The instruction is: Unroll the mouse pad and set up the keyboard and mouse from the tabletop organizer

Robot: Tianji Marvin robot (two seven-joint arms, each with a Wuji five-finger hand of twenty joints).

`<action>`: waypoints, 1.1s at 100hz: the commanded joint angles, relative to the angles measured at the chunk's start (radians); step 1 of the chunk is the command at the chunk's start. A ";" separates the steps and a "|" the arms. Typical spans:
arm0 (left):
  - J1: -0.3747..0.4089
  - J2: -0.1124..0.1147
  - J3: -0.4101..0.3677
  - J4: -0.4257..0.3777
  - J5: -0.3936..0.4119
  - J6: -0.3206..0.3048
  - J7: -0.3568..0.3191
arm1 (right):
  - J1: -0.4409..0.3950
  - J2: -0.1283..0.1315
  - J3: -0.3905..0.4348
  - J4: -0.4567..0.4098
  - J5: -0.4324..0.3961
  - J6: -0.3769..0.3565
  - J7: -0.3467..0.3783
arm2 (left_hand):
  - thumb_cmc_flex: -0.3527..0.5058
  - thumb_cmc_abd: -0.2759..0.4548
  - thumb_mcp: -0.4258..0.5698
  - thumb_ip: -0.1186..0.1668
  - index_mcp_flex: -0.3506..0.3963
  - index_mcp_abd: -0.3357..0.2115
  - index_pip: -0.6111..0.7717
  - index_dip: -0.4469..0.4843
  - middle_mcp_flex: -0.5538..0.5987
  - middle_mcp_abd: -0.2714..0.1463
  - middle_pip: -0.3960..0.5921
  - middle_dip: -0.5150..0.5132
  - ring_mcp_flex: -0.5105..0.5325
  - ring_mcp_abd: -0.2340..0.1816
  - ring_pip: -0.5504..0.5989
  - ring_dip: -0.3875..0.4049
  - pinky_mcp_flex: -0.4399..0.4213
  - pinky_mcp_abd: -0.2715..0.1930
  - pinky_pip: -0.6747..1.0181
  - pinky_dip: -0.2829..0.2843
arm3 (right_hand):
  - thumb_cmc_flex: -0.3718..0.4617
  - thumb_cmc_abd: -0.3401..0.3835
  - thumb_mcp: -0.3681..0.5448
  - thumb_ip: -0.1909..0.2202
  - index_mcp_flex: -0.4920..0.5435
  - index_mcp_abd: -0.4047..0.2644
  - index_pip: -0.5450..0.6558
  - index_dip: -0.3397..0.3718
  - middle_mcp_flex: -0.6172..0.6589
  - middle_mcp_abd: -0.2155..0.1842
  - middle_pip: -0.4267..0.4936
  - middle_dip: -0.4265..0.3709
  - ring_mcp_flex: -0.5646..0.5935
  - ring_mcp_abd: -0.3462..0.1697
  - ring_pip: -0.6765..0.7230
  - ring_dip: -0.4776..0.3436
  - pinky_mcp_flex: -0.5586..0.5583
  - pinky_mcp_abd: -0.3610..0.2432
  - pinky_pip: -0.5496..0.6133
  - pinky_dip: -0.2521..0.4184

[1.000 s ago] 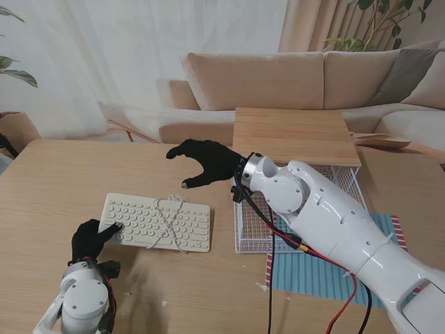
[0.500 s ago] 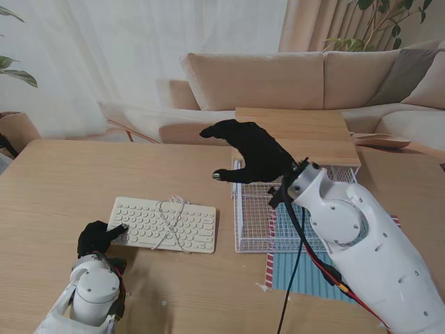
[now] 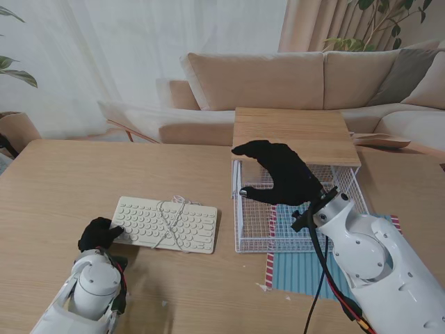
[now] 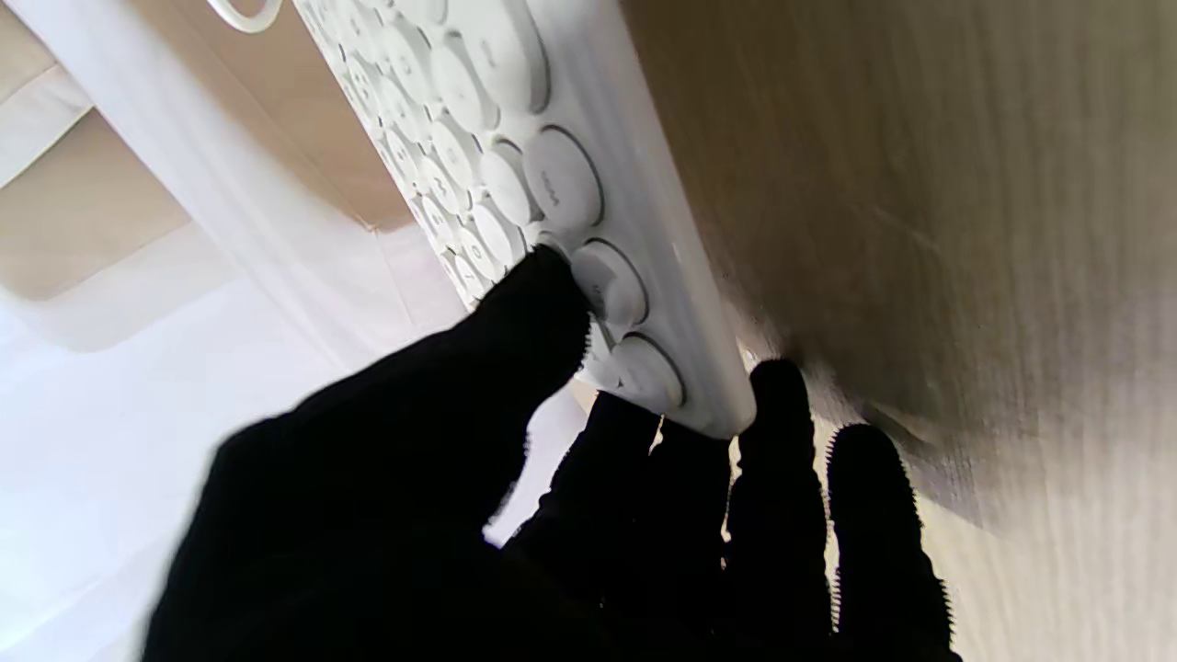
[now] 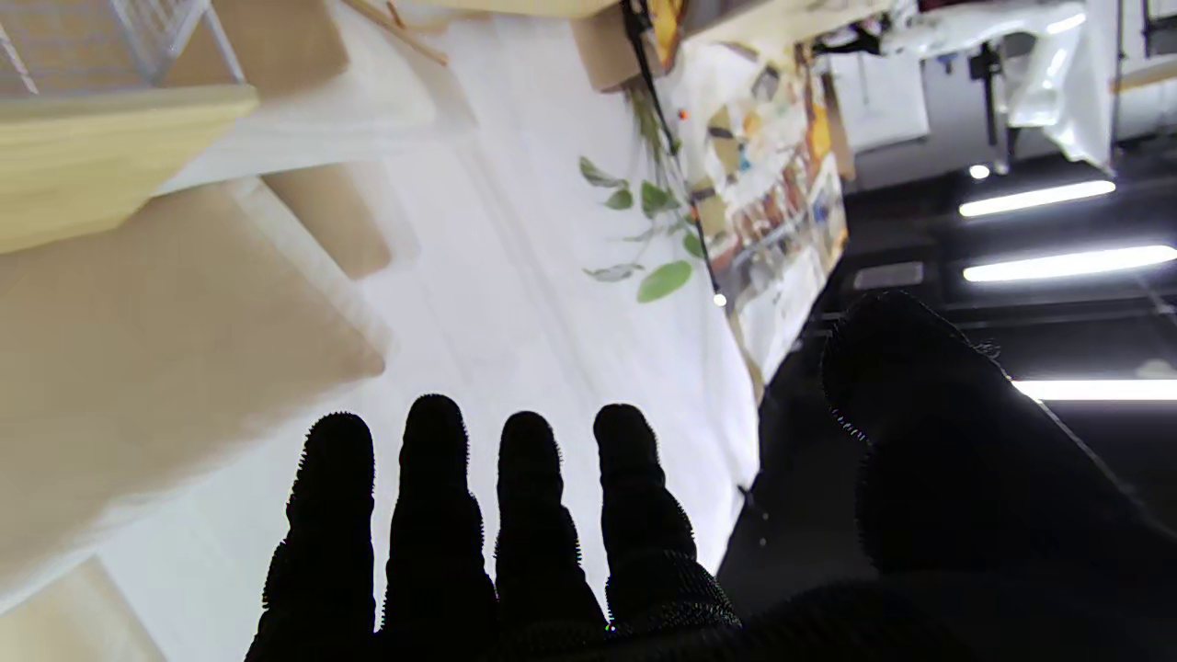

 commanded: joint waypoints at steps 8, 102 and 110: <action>0.001 0.005 0.010 0.024 0.017 0.006 -0.018 | -0.036 -0.006 0.004 0.010 0.014 0.015 -0.009 | -0.023 0.007 0.070 0.064 -0.118 -0.085 -0.046 0.013 -0.166 -0.083 -0.039 -0.039 -0.114 0.034 -0.158 -0.082 0.008 0.087 -0.220 -0.150 | -0.009 0.026 -0.027 0.053 0.006 -0.001 -0.013 -0.016 0.002 0.000 -0.029 -0.008 0.005 0.010 -0.025 -0.014 0.000 0.007 -0.042 -0.010; 0.044 0.088 -0.038 -0.228 0.207 -0.326 -0.163 | -0.072 -0.013 0.029 0.028 0.004 0.030 -0.052 | -0.274 -0.025 -0.227 0.054 -0.339 -0.216 -0.190 -0.079 -0.331 -0.133 -0.366 -0.241 -0.253 -0.079 -0.560 -0.148 0.025 0.025 -0.815 -0.110 | -0.001 0.035 -0.038 0.054 0.001 -0.004 -0.007 -0.033 0.007 0.002 -0.034 -0.005 0.005 0.009 -0.031 -0.017 0.001 0.006 -0.071 0.005; 0.053 0.099 -0.030 -0.246 0.231 -0.393 -0.191 | -0.081 -0.013 0.031 0.024 -0.001 0.036 -0.052 | -0.275 -0.024 -0.223 0.056 -0.317 -0.216 -0.178 -0.070 -0.321 -0.130 -0.303 -0.204 -0.238 -0.056 -0.492 -0.133 0.026 0.043 -0.718 -0.081 | 0.002 0.035 -0.038 0.055 0.003 -0.005 -0.006 -0.034 0.008 0.004 -0.034 -0.005 0.005 0.010 -0.031 -0.017 0.005 0.006 -0.073 0.006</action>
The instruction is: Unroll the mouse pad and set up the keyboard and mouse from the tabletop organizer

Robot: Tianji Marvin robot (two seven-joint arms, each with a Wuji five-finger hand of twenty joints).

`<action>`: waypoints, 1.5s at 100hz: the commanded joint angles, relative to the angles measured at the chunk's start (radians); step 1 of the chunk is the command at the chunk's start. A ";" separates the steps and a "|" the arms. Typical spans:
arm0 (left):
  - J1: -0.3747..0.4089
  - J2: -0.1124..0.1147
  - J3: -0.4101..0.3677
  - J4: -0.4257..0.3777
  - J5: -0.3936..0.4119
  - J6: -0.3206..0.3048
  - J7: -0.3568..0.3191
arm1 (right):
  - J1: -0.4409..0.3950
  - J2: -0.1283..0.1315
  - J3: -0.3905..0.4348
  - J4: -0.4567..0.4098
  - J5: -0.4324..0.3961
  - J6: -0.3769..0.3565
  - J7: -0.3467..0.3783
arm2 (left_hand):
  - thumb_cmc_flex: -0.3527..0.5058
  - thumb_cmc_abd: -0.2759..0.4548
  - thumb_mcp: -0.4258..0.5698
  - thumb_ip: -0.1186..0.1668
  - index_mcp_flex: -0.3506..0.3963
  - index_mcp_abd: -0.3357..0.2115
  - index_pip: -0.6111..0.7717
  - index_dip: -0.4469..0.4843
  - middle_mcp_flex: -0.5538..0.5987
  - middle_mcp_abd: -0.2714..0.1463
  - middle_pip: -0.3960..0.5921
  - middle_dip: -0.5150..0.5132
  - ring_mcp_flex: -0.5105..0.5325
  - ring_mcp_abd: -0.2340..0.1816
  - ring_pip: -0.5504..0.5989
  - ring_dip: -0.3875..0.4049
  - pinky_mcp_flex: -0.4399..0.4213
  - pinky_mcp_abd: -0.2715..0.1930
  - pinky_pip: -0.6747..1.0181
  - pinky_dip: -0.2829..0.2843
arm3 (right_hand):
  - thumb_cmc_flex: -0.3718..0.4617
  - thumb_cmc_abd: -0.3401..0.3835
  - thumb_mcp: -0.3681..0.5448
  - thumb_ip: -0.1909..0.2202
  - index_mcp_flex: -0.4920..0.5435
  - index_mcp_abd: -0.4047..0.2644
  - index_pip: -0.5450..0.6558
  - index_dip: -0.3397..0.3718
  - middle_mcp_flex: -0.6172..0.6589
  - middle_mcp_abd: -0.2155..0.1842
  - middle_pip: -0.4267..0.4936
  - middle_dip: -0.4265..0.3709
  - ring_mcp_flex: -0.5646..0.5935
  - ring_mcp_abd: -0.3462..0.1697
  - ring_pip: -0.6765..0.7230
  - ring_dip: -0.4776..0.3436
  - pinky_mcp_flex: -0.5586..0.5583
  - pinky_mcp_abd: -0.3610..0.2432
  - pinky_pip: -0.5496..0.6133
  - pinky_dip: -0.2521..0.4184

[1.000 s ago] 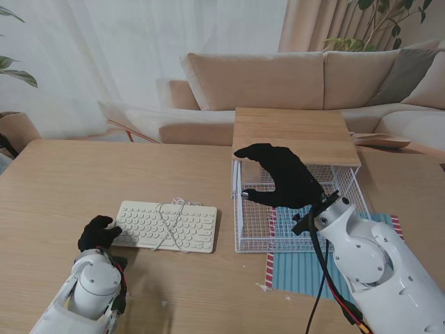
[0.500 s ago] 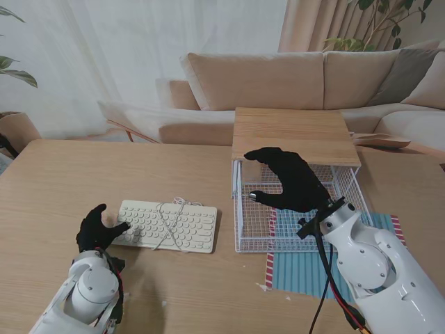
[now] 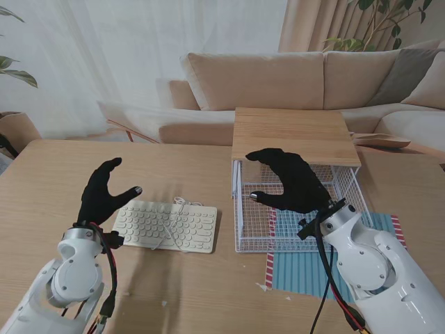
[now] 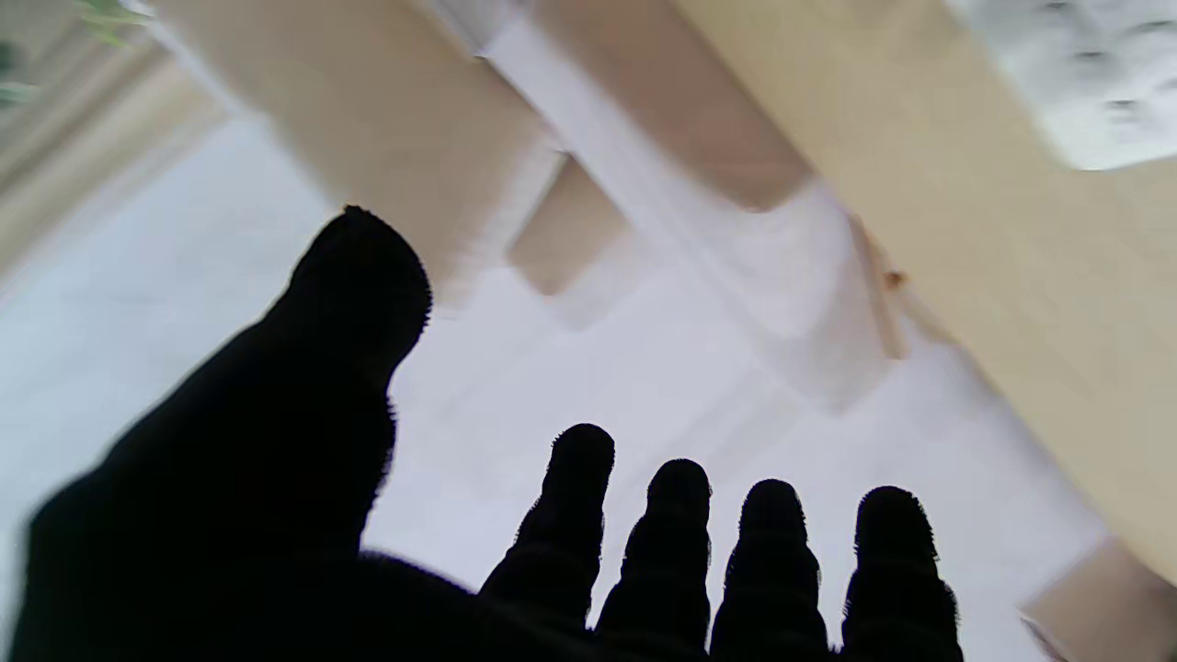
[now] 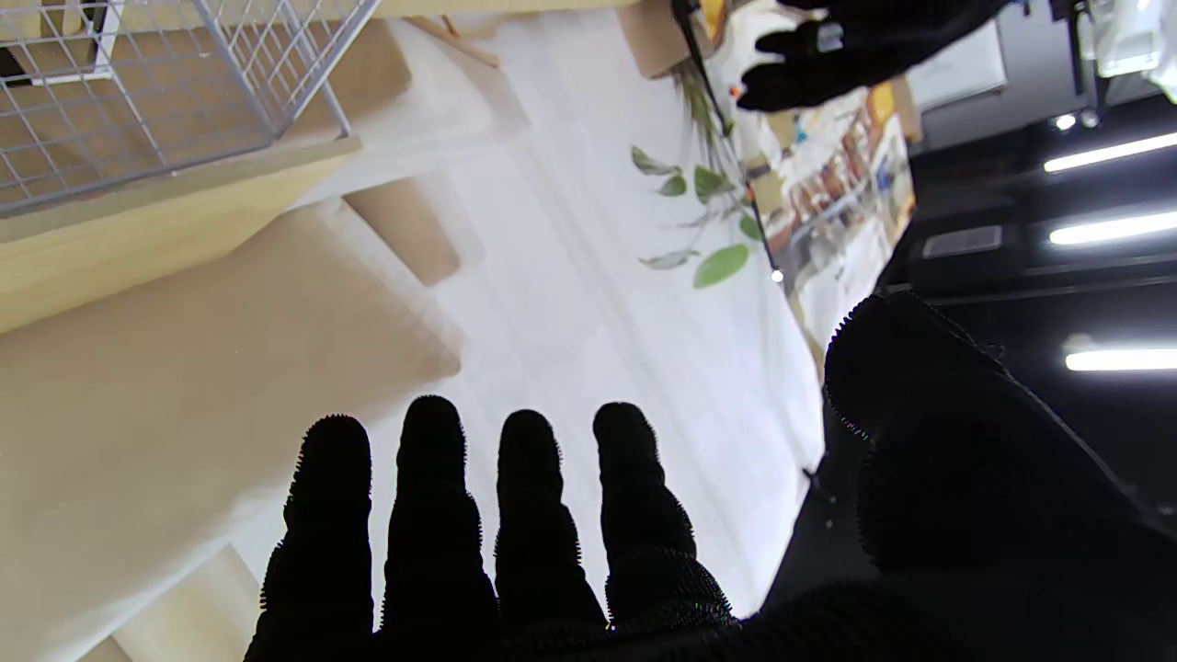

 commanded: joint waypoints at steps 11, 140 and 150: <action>0.020 0.026 0.024 -0.036 0.063 -0.109 -0.082 | -0.038 -0.005 0.006 -0.019 -0.013 0.021 0.018 | -0.033 0.020 -0.008 0.031 0.045 -0.039 0.017 0.011 0.005 -0.037 0.144 0.094 0.013 0.011 0.166 0.042 0.005 0.023 0.174 -0.001 | 0.005 0.036 -0.020 0.055 -0.007 -0.005 -0.005 -0.011 0.000 0.004 -0.031 -0.005 0.004 0.000 -0.020 -0.010 0.008 -0.006 -0.038 0.007; -0.006 0.028 0.095 0.071 -0.100 -0.220 -0.159 | -0.457 0.084 0.166 -0.324 -0.106 0.261 0.581 | -0.037 0.061 -0.031 0.032 0.073 -0.043 -0.021 -0.006 0.000 -0.032 0.082 0.059 0.006 -0.006 0.086 -0.052 -0.004 0.037 0.132 -0.096 | 0.150 0.167 -0.215 0.078 0.207 0.062 0.007 0.037 0.212 0.059 -0.019 0.021 0.138 0.042 0.056 0.035 0.080 -0.006 -0.026 -0.005; -0.005 0.028 0.096 0.071 -0.102 -0.217 -0.161 | -0.418 0.088 0.144 -0.292 -0.107 0.279 0.597 | -0.037 0.061 -0.031 0.033 0.073 -0.043 -0.021 -0.005 0.001 -0.032 0.082 0.060 0.006 -0.005 0.085 -0.052 -0.005 0.041 0.127 -0.093 | 0.151 0.171 -0.223 0.079 0.192 0.057 -0.003 0.034 0.190 0.054 -0.027 0.018 0.120 0.031 0.039 0.026 0.075 -0.011 -0.039 -0.008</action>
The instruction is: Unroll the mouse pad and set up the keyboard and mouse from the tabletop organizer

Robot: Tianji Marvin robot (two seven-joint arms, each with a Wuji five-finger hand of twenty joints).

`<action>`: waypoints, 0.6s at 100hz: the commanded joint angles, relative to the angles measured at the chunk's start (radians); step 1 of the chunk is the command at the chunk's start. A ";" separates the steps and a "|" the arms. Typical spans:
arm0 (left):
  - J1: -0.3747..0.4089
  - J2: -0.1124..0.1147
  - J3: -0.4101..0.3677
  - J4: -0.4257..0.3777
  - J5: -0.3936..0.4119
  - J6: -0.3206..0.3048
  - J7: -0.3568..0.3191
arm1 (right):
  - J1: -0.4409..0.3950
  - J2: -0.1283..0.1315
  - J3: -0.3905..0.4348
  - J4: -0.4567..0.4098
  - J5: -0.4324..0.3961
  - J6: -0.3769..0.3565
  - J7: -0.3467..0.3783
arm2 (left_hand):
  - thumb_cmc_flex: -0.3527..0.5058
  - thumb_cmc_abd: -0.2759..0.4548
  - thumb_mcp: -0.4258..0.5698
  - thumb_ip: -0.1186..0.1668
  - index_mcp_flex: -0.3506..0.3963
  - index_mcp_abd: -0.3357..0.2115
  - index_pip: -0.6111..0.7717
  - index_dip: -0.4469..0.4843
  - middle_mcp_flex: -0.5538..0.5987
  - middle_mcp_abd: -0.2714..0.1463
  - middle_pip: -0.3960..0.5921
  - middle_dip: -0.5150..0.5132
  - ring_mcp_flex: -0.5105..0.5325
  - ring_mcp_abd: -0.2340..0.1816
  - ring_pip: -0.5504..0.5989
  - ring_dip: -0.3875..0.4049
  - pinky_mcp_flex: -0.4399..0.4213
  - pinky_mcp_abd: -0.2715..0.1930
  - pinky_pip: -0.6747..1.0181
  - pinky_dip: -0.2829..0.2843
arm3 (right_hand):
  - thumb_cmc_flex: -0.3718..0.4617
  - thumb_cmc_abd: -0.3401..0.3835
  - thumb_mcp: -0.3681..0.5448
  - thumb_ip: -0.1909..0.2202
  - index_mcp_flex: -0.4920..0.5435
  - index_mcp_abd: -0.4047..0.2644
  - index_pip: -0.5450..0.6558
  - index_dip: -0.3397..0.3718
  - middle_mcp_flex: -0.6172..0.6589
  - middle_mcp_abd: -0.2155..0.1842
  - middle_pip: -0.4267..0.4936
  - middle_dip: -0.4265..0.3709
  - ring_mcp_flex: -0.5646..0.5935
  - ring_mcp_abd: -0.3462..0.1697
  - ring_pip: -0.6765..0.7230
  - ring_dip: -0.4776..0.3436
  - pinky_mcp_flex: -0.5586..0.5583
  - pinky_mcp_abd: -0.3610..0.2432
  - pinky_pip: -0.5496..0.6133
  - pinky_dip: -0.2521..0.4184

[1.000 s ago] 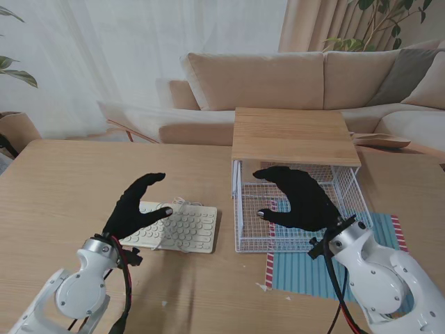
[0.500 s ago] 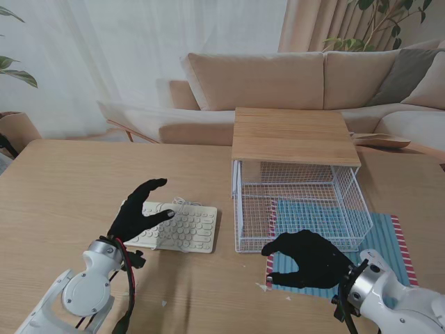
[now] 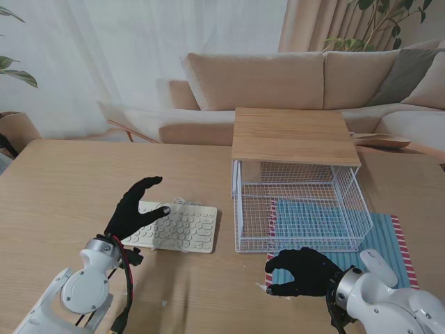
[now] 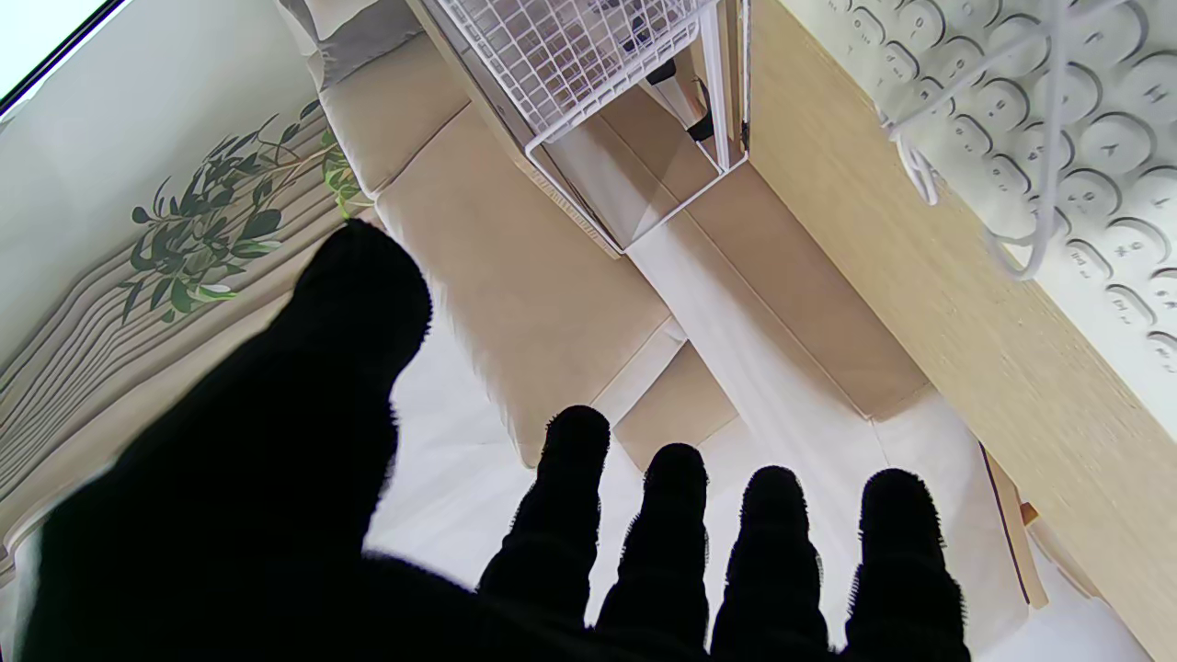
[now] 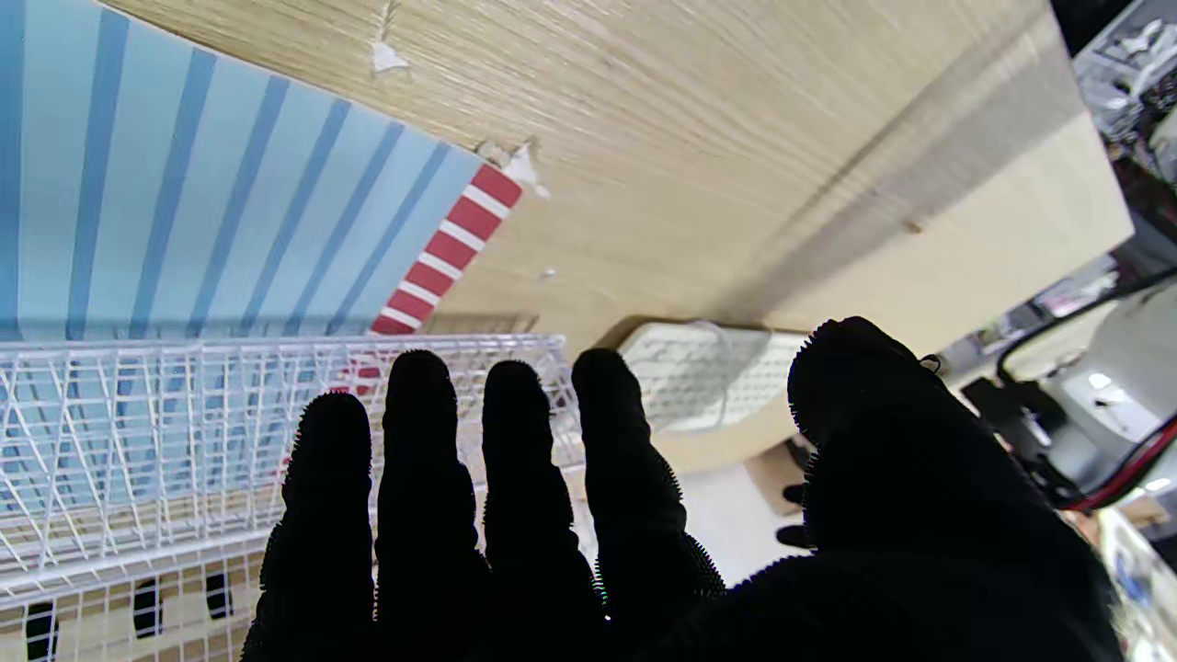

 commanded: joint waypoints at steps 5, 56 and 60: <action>0.002 -0.004 0.001 -0.003 -0.002 0.006 -0.013 | 0.034 0.000 -0.015 0.035 -0.005 0.011 0.026 | -0.036 0.027 -0.021 0.033 0.001 -0.015 -0.015 -0.007 -0.001 -0.017 -0.008 -0.009 0.003 -0.017 -0.018 -0.007 -0.010 0.009 -0.024 -0.003 | 0.023 0.039 -0.031 0.039 -0.028 0.006 -0.019 -0.001 -0.036 0.005 -0.025 -0.012 -0.044 -0.017 -0.020 -0.019 -0.020 -0.026 -0.032 -0.014; 0.000 -0.007 0.002 -0.002 -0.009 0.018 -0.008 | 0.230 0.009 -0.106 0.178 0.005 0.058 0.052 | -0.036 0.032 -0.022 0.033 -0.002 -0.011 -0.016 -0.007 0.001 -0.039 -0.007 -0.009 0.001 -0.020 -0.027 -0.006 -0.013 0.011 -0.045 0.018 | 0.036 0.043 -0.051 0.045 -0.088 -0.019 -0.056 -0.025 -0.115 -0.021 -0.050 -0.027 -0.109 -0.053 -0.077 -0.049 -0.039 -0.047 -0.110 -0.013; 0.000 -0.007 0.002 -0.003 -0.011 0.019 -0.008 | 0.243 0.009 -0.110 0.187 0.002 0.057 0.050 | -0.035 0.033 -0.022 0.033 -0.002 -0.009 -0.016 -0.007 0.000 -0.028 -0.006 -0.009 0.001 -0.018 -0.027 -0.006 -0.013 0.011 -0.048 0.020 | 0.036 0.043 -0.051 0.045 -0.089 -0.019 -0.055 -0.026 -0.119 -0.022 -0.051 -0.027 -0.111 -0.054 -0.077 -0.049 -0.040 -0.048 -0.113 -0.011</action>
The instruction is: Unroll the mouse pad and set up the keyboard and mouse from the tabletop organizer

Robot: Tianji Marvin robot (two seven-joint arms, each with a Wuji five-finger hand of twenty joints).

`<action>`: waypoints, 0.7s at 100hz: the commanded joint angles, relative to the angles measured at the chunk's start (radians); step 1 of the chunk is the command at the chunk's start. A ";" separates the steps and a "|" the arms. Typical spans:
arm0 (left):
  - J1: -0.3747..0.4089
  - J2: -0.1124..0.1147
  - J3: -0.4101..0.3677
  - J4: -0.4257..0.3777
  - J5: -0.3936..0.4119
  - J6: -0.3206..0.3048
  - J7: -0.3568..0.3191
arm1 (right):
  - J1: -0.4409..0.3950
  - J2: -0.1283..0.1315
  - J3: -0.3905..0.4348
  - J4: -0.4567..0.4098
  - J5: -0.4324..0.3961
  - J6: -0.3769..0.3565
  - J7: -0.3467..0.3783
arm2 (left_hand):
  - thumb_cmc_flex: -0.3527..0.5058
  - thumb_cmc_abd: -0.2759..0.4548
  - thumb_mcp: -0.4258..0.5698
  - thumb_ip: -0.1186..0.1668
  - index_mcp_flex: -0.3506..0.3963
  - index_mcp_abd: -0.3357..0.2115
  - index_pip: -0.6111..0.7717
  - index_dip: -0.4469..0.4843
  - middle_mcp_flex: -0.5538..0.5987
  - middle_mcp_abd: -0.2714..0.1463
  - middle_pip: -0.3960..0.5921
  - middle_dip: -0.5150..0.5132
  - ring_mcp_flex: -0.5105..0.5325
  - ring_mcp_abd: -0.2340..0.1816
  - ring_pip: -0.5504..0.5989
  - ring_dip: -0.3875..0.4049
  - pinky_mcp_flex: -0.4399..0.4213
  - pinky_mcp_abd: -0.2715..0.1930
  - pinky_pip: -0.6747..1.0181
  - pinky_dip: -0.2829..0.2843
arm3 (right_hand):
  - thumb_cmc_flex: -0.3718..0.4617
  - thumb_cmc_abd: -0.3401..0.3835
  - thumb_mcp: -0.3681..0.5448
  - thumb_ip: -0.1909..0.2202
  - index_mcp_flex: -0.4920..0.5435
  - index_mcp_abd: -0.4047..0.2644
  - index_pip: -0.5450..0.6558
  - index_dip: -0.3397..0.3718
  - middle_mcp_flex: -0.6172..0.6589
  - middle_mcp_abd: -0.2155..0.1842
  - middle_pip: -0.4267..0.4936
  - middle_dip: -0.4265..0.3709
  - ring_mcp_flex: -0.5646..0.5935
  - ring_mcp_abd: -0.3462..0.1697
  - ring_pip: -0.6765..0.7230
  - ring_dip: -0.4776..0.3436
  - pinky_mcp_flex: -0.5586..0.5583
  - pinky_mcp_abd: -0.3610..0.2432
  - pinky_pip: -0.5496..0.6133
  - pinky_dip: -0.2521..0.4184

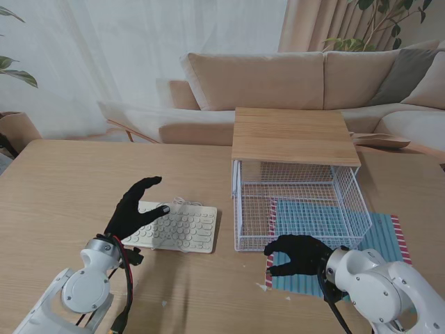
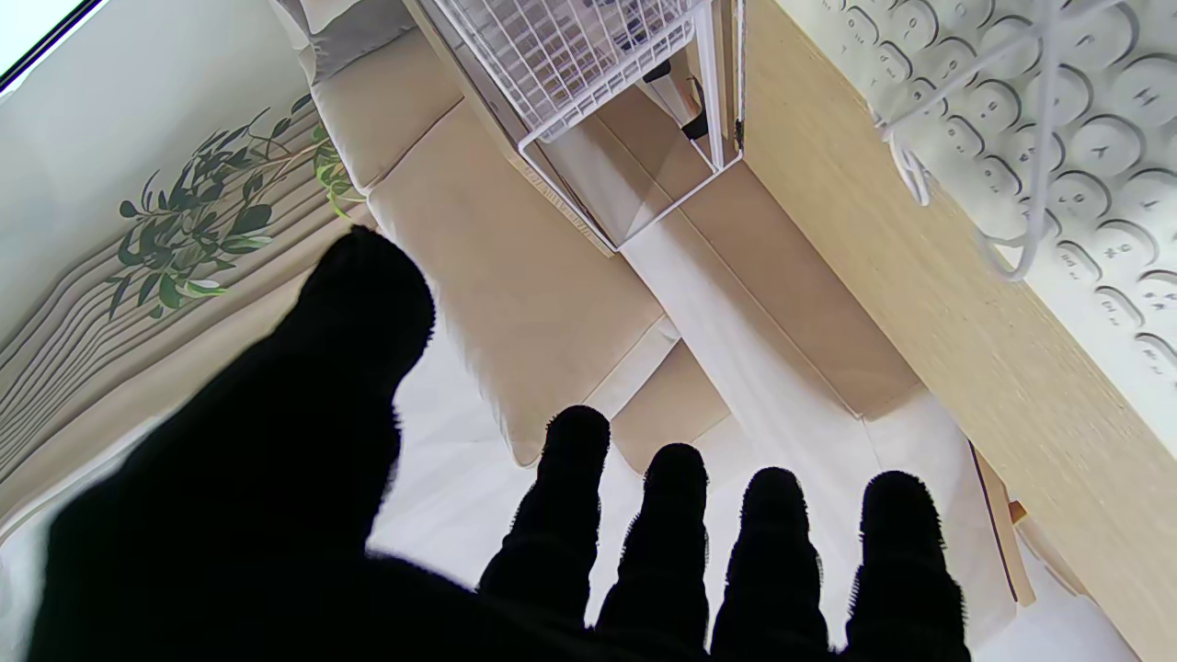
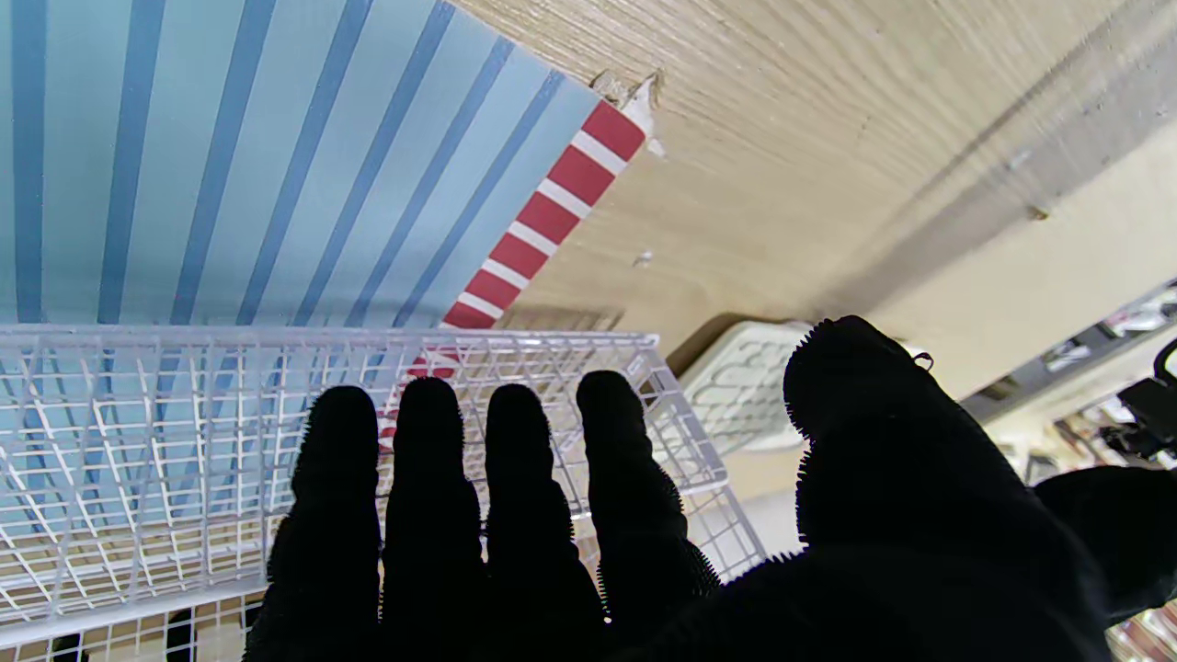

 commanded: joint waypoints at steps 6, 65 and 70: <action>0.002 -0.006 0.001 -0.004 -0.006 0.009 -0.010 | 0.039 -0.005 -0.005 0.027 -0.015 -0.003 0.001 | -0.035 0.016 -0.022 0.033 0.000 -0.007 -0.016 -0.007 0.001 -0.030 -0.005 -0.008 0.001 -0.017 -0.016 -0.005 -0.011 0.011 -0.038 0.022 | 0.009 0.032 -0.023 0.045 -0.021 -0.021 -0.007 -0.009 -0.035 -0.019 0.001 -0.004 -0.026 -0.020 -0.009 -0.008 -0.059 0.004 -0.088 0.002; 0.010 -0.009 0.002 -0.015 -0.009 0.026 0.001 | 0.281 -0.012 -0.145 0.239 0.022 0.008 -0.064 | -0.036 0.025 -0.024 0.035 0.001 0.002 -0.017 -0.008 0.001 -0.021 0.004 -0.003 0.001 -0.016 -0.017 -0.003 -0.014 0.017 -0.066 0.039 | -0.003 0.021 -0.004 0.046 -0.038 -0.037 0.002 -0.017 -0.058 -0.023 0.006 -0.005 -0.045 -0.030 -0.016 -0.011 -0.071 0.002 -0.104 0.027; 0.010 -0.009 0.002 -0.015 -0.008 0.028 0.001 | 0.306 -0.013 -0.161 0.260 0.028 0.013 -0.064 | -0.034 0.027 -0.024 0.035 0.000 0.002 -0.018 -0.008 0.000 -0.020 0.003 -0.003 0.000 -0.018 -0.018 -0.003 -0.014 0.017 -0.068 0.041 | -0.004 0.020 -0.001 0.046 -0.045 -0.039 0.001 -0.018 -0.064 -0.023 0.007 -0.004 -0.051 -0.032 -0.016 -0.012 -0.076 0.000 -0.107 0.028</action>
